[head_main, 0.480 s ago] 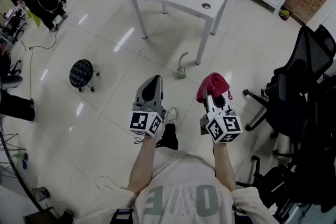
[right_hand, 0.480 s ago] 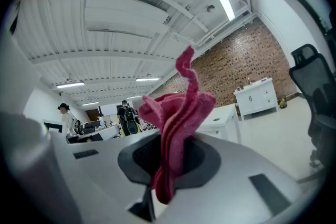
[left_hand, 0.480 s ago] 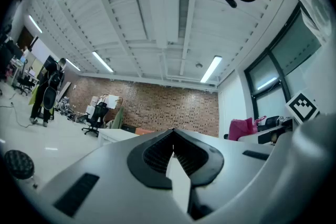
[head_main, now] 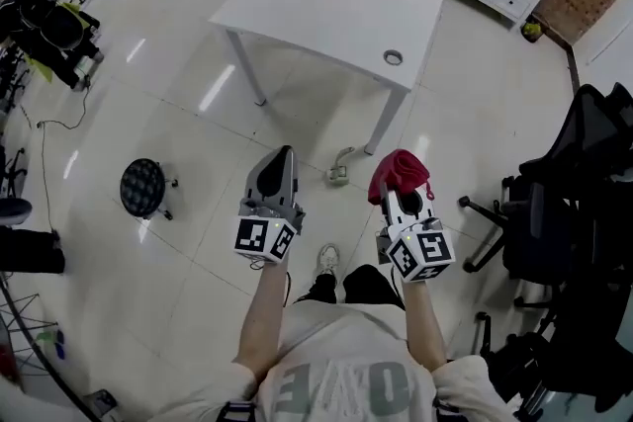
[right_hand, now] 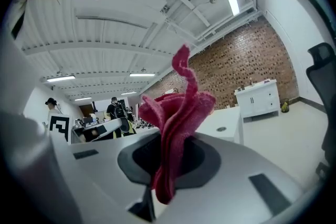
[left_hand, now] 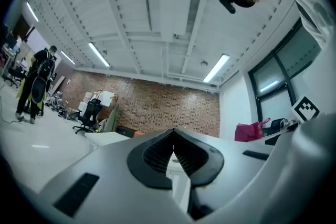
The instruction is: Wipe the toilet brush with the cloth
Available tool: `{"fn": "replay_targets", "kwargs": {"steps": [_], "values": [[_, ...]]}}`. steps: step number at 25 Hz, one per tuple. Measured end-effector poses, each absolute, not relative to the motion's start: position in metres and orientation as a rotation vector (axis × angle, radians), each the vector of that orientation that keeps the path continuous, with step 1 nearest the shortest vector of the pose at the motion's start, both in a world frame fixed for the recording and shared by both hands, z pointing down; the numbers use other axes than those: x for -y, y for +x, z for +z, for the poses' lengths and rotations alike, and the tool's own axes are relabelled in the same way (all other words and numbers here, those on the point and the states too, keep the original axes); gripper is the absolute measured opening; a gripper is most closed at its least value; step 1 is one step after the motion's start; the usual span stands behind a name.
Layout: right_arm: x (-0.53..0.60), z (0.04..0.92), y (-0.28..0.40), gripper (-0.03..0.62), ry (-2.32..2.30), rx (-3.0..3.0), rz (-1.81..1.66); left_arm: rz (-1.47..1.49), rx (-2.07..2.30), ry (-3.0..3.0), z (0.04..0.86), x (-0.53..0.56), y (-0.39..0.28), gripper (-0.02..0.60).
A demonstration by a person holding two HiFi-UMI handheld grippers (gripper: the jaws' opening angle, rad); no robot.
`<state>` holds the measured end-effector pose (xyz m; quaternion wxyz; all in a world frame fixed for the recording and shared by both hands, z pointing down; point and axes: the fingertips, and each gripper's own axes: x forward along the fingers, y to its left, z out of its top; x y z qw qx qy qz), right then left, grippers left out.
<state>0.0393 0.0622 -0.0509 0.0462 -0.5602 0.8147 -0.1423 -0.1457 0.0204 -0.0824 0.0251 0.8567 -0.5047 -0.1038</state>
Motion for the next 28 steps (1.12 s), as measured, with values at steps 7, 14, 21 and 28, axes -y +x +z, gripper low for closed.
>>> {"fn": "replay_targets", "kwargs": {"steps": [7,14,21,28], "values": [[-0.003,-0.019,0.062,0.032,-1.725,-2.517,-0.521,-0.177,1.542,2.605,-0.034,0.034,-0.135,0.005],[0.056,0.069,0.086,0.032,-1.711,-2.548,-0.481,-0.088,1.492,2.632,0.058,0.079,-0.11,0.005],[0.123,0.345,0.095,0.032,-1.647,-2.622,-0.315,-0.171,1.391,2.73,0.334,0.139,-0.086,0.005],[0.17,0.651,0.104,0.032,-1.649,-2.63,-0.316,-0.149,1.258,2.804,0.618,0.169,-0.066,0.005]]}}
